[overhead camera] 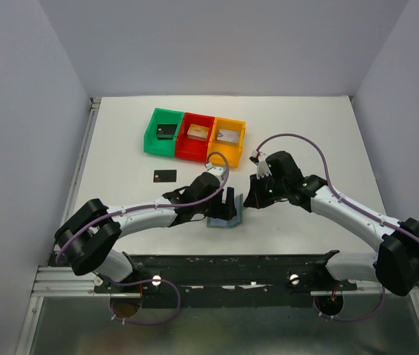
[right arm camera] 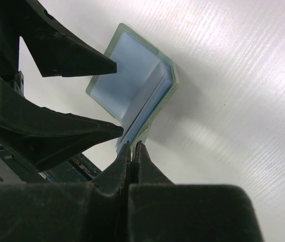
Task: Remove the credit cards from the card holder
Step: Remove the credit card from the card holder.
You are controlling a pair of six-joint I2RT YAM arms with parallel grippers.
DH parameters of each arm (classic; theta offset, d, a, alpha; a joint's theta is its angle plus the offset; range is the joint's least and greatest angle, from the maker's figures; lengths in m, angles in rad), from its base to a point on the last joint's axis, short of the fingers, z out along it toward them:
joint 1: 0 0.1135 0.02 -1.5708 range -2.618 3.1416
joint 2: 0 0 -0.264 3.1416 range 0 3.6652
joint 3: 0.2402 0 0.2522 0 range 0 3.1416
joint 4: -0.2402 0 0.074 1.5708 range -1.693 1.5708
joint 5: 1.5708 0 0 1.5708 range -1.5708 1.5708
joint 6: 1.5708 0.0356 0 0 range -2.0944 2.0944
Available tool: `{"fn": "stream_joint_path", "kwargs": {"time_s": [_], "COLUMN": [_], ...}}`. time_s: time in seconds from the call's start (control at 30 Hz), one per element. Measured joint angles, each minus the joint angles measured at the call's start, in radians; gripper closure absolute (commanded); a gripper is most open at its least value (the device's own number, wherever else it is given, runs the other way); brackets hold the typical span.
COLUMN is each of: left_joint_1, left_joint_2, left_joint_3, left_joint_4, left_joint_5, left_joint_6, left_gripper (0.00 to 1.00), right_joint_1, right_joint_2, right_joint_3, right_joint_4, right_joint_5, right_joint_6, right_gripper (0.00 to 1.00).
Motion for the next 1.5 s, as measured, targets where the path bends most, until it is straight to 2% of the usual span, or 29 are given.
{"fn": "stream_joint_path", "kwargs": {"time_s": [1.03, 1.5], "left_joint_1": [-0.014, -0.015], "left_joint_2": [0.034, 0.065], "left_joint_3": [0.023, 0.029], "left_joint_4": [0.002, -0.001], "left_joint_5": [0.006, 0.006], "left_joint_6": [0.000, -0.002], "left_gripper": [0.12, 0.17], "right_joint_1": [0.000, 0.000], "right_joint_2": [0.000, 0.000], "right_joint_3": [0.000, 0.000], "right_joint_4": [0.000, 0.000], "right_joint_5": [-0.003, -0.003], "right_joint_6": [0.000, 0.000], "right_gripper": [1.00, 1.00]}}
